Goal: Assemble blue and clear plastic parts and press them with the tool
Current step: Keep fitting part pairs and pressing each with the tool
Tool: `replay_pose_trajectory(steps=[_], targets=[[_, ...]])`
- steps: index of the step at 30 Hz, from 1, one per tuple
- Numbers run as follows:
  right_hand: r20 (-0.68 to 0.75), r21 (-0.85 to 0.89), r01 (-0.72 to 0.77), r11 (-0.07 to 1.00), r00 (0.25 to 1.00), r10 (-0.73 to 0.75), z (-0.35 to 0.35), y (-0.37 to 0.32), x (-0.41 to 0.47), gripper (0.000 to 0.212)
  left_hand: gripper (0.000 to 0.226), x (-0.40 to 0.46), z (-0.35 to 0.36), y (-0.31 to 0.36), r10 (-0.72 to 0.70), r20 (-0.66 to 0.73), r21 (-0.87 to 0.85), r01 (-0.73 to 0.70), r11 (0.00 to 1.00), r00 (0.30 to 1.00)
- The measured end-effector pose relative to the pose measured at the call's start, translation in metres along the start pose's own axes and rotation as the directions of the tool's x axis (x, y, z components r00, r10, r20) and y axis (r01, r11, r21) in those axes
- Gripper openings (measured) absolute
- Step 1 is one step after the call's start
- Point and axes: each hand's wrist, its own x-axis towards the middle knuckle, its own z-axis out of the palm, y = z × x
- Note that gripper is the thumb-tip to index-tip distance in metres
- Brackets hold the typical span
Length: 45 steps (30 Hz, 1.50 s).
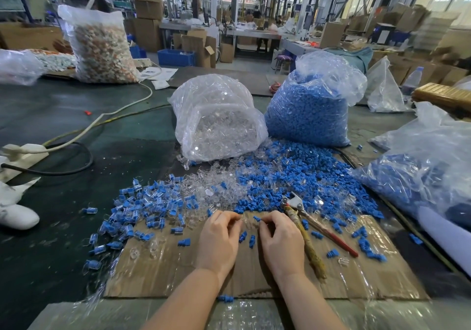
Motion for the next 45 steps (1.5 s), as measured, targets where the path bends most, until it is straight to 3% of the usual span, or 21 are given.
replay_pose_trajectory(steps=[4, 8, 13, 20, 26, 33, 45], targets=[[0.004, 0.006, 0.020, 1.000, 1.000, -0.020, -0.001, -0.001, -0.001, 0.004, 0.015, -0.001, -0.003, 0.000, -0.025, -0.017, -0.044, 0.024, 0.999, 1.000], [0.005, 0.031, 0.031, 0.999, 1.000, -0.031, -0.003, -0.003, -0.001, 0.004, 0.029, 0.000, -0.006, 0.002, -0.057, -0.012, -0.056, 0.056, 0.997, 0.998], [0.093, 0.077, 0.027, 0.997, 0.995, -0.034, -0.007, -0.007, -0.001, 0.007, 0.017, 0.007, -0.009, 0.007, -0.158, 0.028, -0.147, 0.161, 0.976, 0.987], [0.195, 0.061, 0.004, 0.998, 0.981, -0.016, -0.015, -0.020, 0.002, 0.010, 0.021, 0.009, -0.011, 0.012, -0.219, 0.067, -0.230, 0.229, 0.946, 0.973], [0.283, 0.048, -0.091, 0.995, 0.956, 0.074, -0.020, -0.026, 0.013, 0.014, 0.025, 0.008, -0.014, 0.016, -0.197, 0.080, -0.262, 0.212, 0.942, 0.977], [0.347, 0.159, -0.259, 0.953, 0.918, 0.192, -0.027, -0.032, 0.021, 0.019, 0.020, 0.006, -0.015, 0.020, -0.117, 0.106, -0.251, 0.141, 0.958, 0.987], [0.307, 0.153, -0.238, 0.959, 0.934, 0.183, -0.026, -0.035, 0.015, 0.017, 0.021, 0.004, -0.019, 0.021, -0.083, 0.131, -0.210, 0.110, 0.972, 0.988]])
